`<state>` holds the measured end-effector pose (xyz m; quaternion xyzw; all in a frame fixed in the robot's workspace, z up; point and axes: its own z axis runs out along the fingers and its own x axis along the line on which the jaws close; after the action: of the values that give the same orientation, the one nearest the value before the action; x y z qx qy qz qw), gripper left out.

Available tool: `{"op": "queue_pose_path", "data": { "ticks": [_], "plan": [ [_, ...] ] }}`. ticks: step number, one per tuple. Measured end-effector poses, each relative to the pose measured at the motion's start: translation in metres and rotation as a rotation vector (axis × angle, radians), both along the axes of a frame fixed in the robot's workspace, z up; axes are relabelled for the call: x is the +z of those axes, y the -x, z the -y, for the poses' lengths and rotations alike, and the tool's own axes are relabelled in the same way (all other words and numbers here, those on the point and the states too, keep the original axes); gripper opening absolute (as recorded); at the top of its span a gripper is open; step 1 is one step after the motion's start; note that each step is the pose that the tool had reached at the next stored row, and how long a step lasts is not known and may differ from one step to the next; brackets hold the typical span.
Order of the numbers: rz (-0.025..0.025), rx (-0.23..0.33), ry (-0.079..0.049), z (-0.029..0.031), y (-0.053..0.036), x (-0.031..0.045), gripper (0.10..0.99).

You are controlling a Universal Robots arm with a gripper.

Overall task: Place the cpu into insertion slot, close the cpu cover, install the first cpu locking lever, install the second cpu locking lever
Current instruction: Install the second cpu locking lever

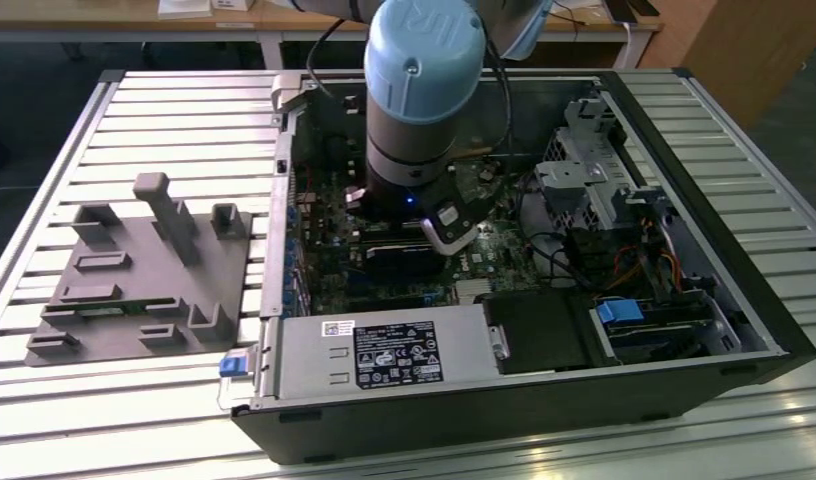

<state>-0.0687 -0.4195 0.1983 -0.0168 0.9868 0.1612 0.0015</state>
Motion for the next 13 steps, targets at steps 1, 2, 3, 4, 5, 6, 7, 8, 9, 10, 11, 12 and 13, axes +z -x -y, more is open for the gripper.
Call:
{"op": "queue_pose_path", "data": {
  "ticks": [1, 2, 3, 4, 5, 6, 7, 8, 9, 10, 11, 12, 13],
  "plan": [
    [0.0001, 0.000, -0.002, 0.0001, 0.0002, -0.0008, 0.106],
    [0.0004, 0.000, -0.005, 0.0003, 0.0009, -0.0012, 0.106],
    [0.0012, 0.000, -0.009, 0.0004, 0.0018, -0.0017, 0.106],
    [0.0021, 0.000, -0.013, 0.0005, 0.0025, -0.0023, 0.106],
    [0.0024, 0.000, -0.016, 0.0005, 0.0027, -0.0031, 0.106],
    [0.0025, 0.000, -0.019, 0.0005, 0.0027, -0.0041, 0.106],
    [0.0026, 0.000, -0.022, 0.0005, 0.0028, -0.0050, 0.106],
    [0.0025, 0.000, -0.026, 0.0006, 0.0028, -0.0056, 0.106],
    [0.0027, 0.000, -0.030, 0.0007, 0.0030, -0.0062, 0.106],
    [0.0030, 0.000, -0.034, 0.0006, 0.0032, -0.0067, 0.106],
    [0.0032, 0.000, -0.038, 0.0007, 0.0034, -0.0071, 0.106],
    [0.0034, 0.000, -0.041, 0.0007, 0.0035, -0.0075, 0.106],
    [0.0036, 0.000, -0.044, 0.0007, 0.0037, -0.0079, 0.106]
  ]
}}
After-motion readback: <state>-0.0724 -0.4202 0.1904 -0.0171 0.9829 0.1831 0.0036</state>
